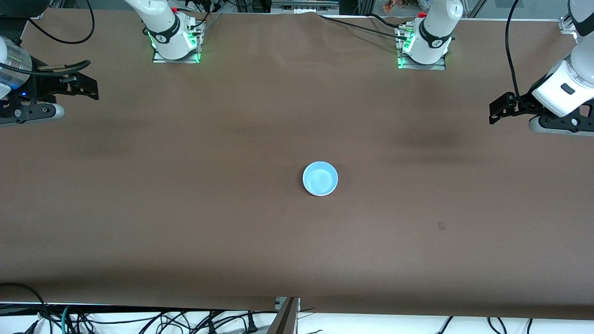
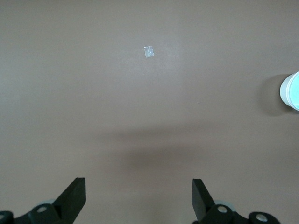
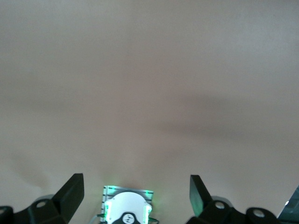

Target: Stack pink and blue bowls on white bowl

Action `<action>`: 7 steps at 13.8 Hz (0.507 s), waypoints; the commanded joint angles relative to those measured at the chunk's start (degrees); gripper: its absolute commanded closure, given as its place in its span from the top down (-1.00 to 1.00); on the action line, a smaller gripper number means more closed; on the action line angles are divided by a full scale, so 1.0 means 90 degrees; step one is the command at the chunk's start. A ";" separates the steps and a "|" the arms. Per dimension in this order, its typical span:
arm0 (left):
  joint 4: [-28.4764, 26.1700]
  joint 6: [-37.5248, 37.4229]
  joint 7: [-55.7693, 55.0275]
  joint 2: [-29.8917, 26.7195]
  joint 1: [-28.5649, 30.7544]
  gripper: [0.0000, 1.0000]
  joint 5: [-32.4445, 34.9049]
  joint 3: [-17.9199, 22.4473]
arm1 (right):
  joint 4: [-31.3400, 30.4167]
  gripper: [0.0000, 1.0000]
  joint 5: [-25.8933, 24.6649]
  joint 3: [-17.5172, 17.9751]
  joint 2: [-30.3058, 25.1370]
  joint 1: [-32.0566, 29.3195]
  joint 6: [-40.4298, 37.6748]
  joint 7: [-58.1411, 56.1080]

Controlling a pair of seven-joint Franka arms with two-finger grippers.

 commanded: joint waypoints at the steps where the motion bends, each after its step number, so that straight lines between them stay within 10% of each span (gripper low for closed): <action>1: 0.0183 -0.0154 0.0031 0.0065 0.0018 1.00 -0.0057 0.0001 | -0.0222 1.00 0.0130 0.0112 -0.0234 -0.0121 0.0122 0.0297; 7: 0.0183 -0.0154 0.0031 0.0065 0.0018 1.00 -0.0057 0.0001 | -0.0183 1.00 0.0111 0.0044 -0.0157 -0.0122 0.0113 0.0248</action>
